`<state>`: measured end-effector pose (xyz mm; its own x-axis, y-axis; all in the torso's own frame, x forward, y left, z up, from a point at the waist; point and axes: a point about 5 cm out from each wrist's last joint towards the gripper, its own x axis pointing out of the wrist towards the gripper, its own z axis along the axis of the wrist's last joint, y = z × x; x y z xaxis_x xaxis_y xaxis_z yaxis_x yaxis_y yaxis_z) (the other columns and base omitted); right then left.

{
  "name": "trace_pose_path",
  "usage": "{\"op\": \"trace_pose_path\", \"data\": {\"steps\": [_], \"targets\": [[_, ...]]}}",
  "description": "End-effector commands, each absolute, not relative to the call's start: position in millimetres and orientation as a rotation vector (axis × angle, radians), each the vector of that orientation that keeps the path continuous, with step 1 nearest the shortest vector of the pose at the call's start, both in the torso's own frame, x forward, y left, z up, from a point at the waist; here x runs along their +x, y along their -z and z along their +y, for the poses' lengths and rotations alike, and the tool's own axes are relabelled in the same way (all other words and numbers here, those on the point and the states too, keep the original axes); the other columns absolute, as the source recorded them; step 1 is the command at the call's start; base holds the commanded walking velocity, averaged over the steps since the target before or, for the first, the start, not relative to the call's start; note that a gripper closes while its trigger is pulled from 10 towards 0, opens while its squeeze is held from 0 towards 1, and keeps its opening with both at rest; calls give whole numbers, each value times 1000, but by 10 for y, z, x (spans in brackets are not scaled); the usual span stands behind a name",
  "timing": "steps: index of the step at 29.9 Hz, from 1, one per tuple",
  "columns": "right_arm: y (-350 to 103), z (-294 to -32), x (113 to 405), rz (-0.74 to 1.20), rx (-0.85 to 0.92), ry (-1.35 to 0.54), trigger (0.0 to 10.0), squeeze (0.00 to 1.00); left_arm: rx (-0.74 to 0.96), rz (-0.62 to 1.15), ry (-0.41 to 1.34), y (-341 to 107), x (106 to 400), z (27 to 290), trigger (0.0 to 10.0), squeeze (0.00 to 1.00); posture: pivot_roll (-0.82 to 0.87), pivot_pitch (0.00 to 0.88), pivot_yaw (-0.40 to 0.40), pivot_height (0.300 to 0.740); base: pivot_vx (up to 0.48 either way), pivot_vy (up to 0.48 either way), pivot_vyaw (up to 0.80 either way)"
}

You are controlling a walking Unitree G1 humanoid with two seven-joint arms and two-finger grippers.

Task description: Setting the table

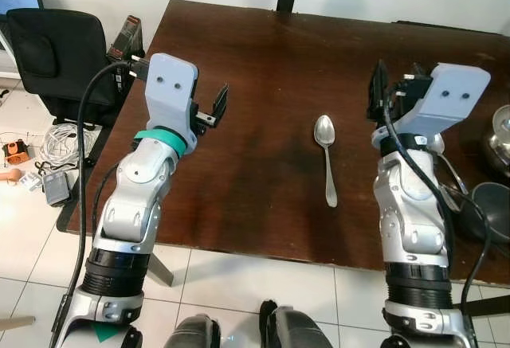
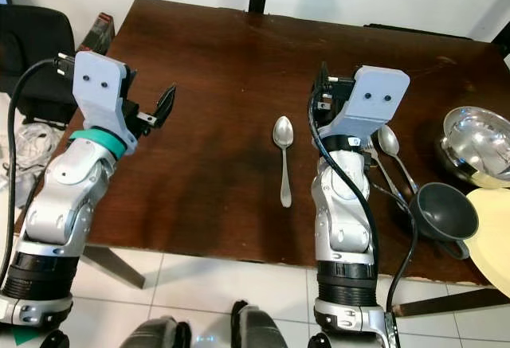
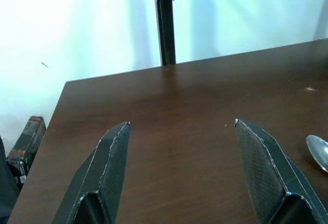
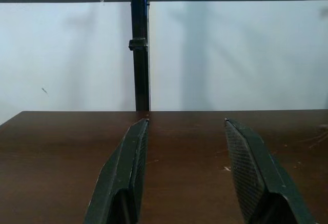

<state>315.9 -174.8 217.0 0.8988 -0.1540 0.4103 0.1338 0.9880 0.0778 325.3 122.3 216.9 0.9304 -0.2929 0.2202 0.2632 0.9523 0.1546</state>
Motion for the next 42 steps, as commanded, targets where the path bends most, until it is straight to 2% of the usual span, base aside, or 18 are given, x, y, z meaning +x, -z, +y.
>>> {"op": "trace_pose_path", "data": {"steps": [1,28,42], "targets": [[-2120,-1799,3150,-418,43,167,10000,0,121,-233,288,-2121,3260,1205,10000,0,51,6,26,740,-375,0,0],[-2080,-1827,3177,-405,22,170,10000,0,119,-248,299,-2124,3297,1175,10000,0,42,0,22,740,-363,0,0],[-2070,-1833,3188,-399,75,169,10000,0,118,-255,298,-2130,3302,1173,10000,0,43,1,24,740,-346,0,0]]}}
